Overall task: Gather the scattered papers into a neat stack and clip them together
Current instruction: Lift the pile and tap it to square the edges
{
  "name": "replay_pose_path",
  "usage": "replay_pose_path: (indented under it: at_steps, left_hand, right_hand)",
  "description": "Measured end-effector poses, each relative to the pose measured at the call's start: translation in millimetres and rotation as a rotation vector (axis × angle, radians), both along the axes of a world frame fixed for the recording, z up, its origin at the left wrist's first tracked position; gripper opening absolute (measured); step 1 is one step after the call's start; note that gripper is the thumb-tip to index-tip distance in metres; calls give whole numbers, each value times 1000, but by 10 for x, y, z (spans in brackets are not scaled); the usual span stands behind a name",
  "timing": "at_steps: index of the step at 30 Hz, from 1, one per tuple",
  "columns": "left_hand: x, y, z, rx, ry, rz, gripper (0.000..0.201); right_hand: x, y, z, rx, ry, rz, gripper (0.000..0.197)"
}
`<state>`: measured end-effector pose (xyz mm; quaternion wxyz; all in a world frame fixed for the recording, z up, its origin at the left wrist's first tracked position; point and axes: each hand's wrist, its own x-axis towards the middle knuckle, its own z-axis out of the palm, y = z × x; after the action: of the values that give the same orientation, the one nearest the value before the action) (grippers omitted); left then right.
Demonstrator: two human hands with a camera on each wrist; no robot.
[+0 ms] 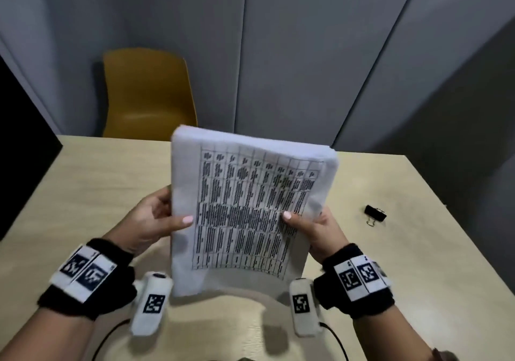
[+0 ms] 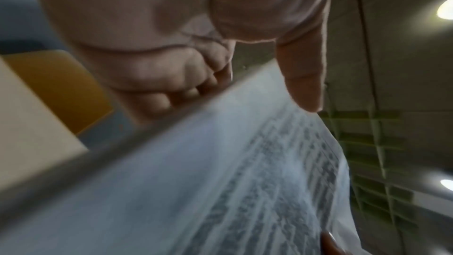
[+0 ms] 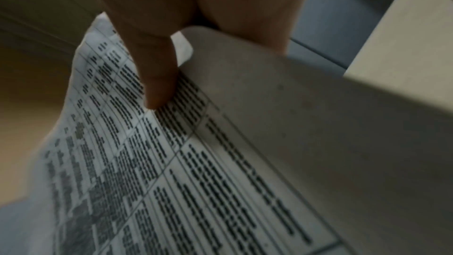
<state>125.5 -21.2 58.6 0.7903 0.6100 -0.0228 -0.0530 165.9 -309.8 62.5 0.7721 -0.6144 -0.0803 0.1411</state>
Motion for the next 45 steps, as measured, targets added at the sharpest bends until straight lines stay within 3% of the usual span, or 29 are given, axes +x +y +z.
replay_pose_path:
  at_steps: [3,6,7,10,11,13,16,18,20,23,25,31,34,37,40,45]
  left_hand:
    - [37,-145,11,148,-61,123,82]
    - [-10,-274,-130,176,-86,220,78]
    - [-35,-322,-173,204,-101,258,69]
    - [-56,-423,-195,267,-200,321,15]
    - [-47,-419,-174,299,-223,334,24]
    - [-31,-374,-141,292,-229,344,22]
    - [-24,-294,-69,265,-300,364,53]
    - [8,-282,-57,307,-361,357,59]
    - [38,-323,-78,327,-371,338,49]
    - [60,-432,-82,405,-396,408,37]
    - [71,-476,-42,430,-405,446,20]
    - [48,-422,48,427,-400,455,28]
    - [-21,-437,159,376,-492,495,40]
    - [-55,-439,251,546,-604,590,57]
    - [-49,-378,282,806,-674,632,42]
    - [-88,-357,302,852,-649,614,37]
  right_hand:
    - [-54,87,-30,-8,-5,-11,9]
    - [-72,127,-131,-125,-52,-112,12]
    - [-79,155,-157,-151,-60,-146,8]
    - [-74,218,-172,-172,-124,-224,14]
    - [-64,224,-153,-182,-162,-222,19]
    - [-28,199,-120,-187,-198,-233,26]
    - [33,95,-89,-96,-212,-297,49]
    - [67,69,-79,-63,-216,-286,51]
    - [79,74,-81,-70,-202,-282,44]
    - [79,113,-104,-87,-195,-336,15]
    - [57,131,-70,-49,-237,-373,19]
    - [65,52,182,139,-314,-352,38]
    - [95,39,233,150,-343,-390,26]
    - [87,46,259,148,-412,-456,17]
    - [99,9,254,75,-486,-492,27]
    - [112,-54,192,-1,-410,-409,16]
